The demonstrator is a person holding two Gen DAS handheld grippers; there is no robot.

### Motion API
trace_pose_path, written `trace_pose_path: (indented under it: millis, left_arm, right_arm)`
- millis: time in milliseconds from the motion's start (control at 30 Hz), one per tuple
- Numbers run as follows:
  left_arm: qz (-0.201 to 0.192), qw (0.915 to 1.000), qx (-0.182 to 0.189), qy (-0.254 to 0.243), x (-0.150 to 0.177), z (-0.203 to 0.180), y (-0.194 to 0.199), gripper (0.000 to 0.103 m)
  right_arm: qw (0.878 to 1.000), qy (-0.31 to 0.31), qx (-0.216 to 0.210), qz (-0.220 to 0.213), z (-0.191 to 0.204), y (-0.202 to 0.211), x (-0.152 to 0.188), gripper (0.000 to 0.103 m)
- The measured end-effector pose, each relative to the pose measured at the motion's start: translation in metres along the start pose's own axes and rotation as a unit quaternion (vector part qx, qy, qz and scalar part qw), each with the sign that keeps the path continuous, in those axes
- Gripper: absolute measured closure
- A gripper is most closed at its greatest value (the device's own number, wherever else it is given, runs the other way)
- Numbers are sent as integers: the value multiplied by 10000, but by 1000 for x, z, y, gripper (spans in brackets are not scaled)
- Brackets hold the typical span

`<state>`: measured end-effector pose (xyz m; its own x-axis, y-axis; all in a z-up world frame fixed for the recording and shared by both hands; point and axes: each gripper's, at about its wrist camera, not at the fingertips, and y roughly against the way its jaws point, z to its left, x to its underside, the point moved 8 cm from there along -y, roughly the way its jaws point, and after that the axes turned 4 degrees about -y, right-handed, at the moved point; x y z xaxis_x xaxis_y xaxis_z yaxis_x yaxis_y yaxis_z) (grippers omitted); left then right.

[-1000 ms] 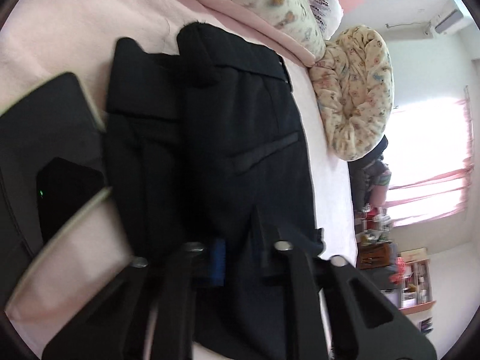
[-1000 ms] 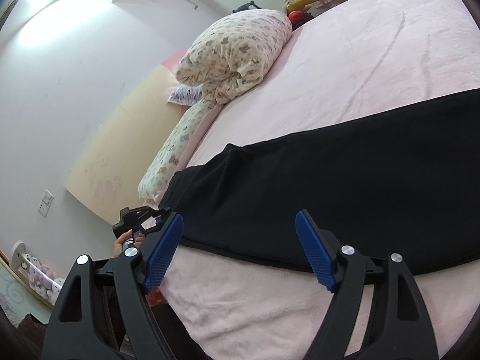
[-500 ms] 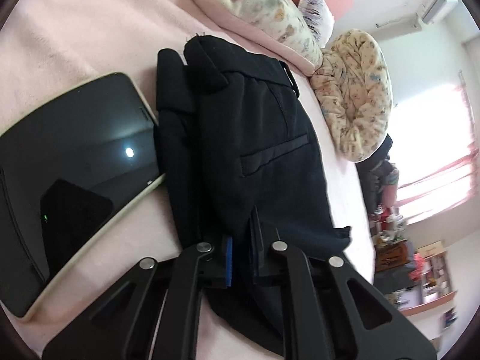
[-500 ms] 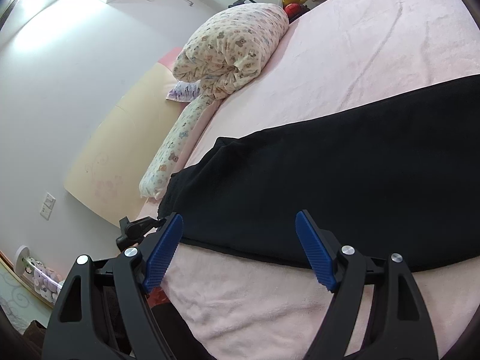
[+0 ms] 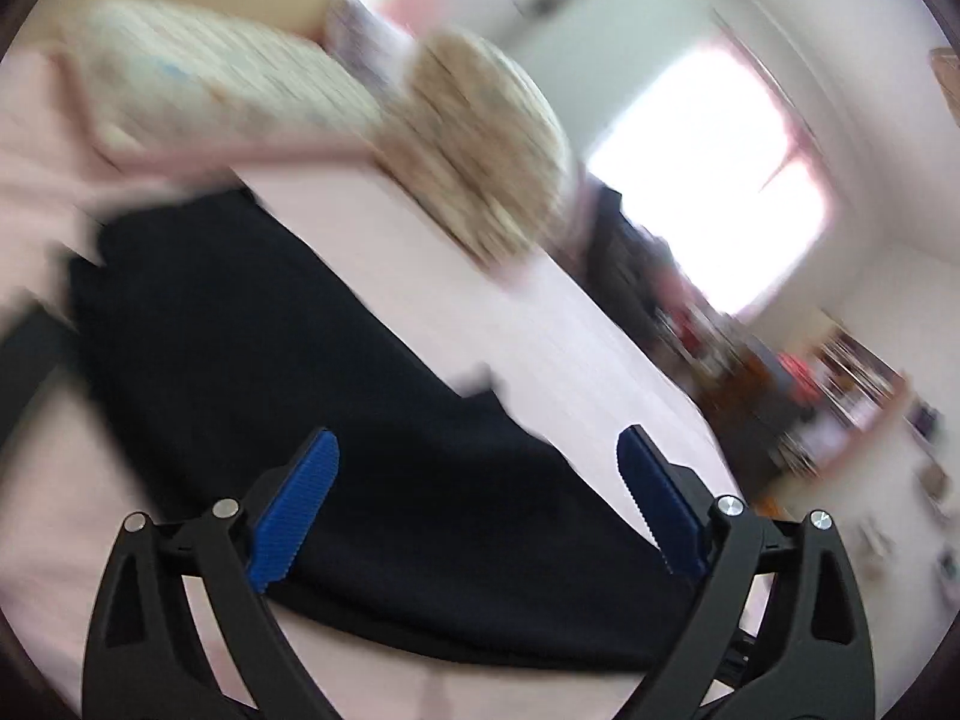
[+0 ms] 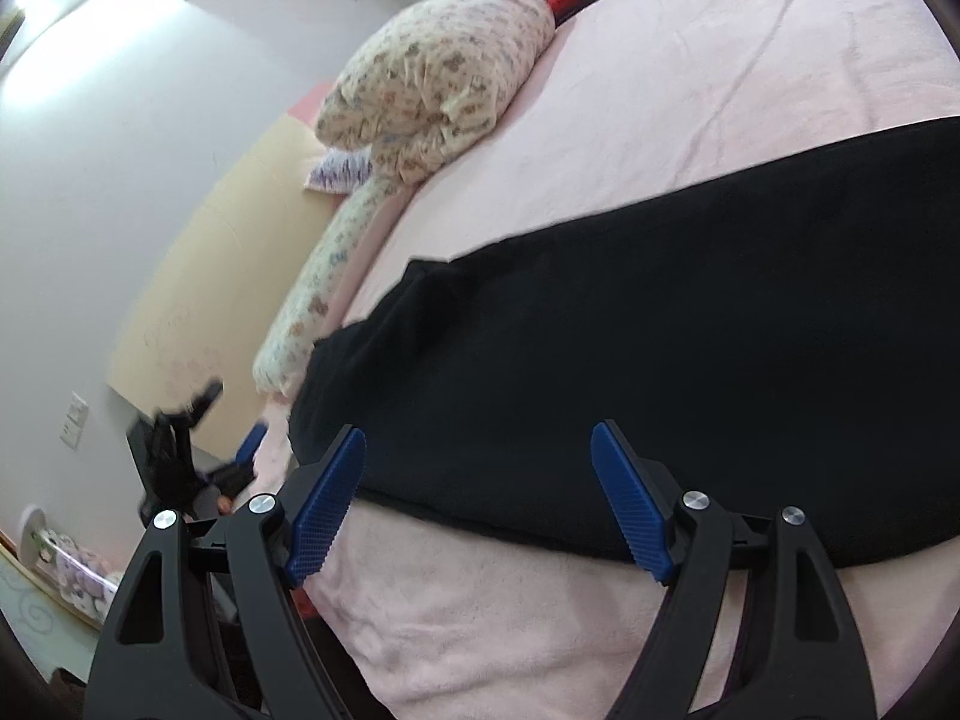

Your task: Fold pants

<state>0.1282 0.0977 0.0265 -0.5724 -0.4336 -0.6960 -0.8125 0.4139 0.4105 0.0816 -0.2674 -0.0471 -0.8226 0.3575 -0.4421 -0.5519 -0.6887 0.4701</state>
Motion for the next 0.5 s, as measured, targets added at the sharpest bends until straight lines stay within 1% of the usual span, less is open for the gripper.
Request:
trace_pose_path:
  millis: [33,67,100,133,167,200,233,267,300,333,367,400,433,467,500]
  left_arm:
    - [220,9997,66,-73,11,-10,-15,9]
    - [422,9990,44,-117,21,-15,-27,9]
    - [624,9980,-40,-116,32,-15,-37,9]
    - [838,9963,-159,-37,44,-10,-49,9]
    - [1012,9943,-317,101,56,-1,-57,9]
    - [1145,9923,-416,218,65,8,-64,9]
    - [1134,9925,-391,234,72,15,-67,9]
    - [990,9943,-389,63,74,15,-66,9]
    - [928,9945,-465,-128,75,12,-66,9]
    - [910,9938,-557,-324,76,6,-68,5]
    - [880,9938,-537,-411,77,-1,-68,3]
    - [833,9948,-401,-436,76,-5,-66,3]
    - [769,9961,-108,-407,75,-13,-64,3]
    - [694,9969,6,-382,74,-18,-62,2]
    - [615,9973,43,-397,74,-21,-62,2]
  right_arm:
    - [9999,40,136,70,-3,-1,5,24]
    - [9993,52,340,120,-9,-2,10,24]
    - [9976,21,668,186,-22,-1,16,28]
    - [9964,-51,814,224,-35,0,21,33]
    - [9967,-167,763,210,-44,3,23,45]
    - [9972,-248,674,206,-49,6,23,49]
    - [9979,-341,504,230,-52,11,22,49]
    - [9980,-359,481,199,-52,16,21,49]
    - [9973,-309,661,-91,-53,32,15,46]
    - [9960,-192,760,-421,-53,48,8,43]
    - [9943,-126,827,-663,-52,60,2,34]
    - [9882,-77,1026,-1132,-56,84,-11,25]
    - [9823,-104,1194,-1443,-61,101,-19,24]
    - [9729,-244,1406,-1820,-73,125,-29,24]
    - [9662,-395,1526,-2039,-83,141,-35,24]
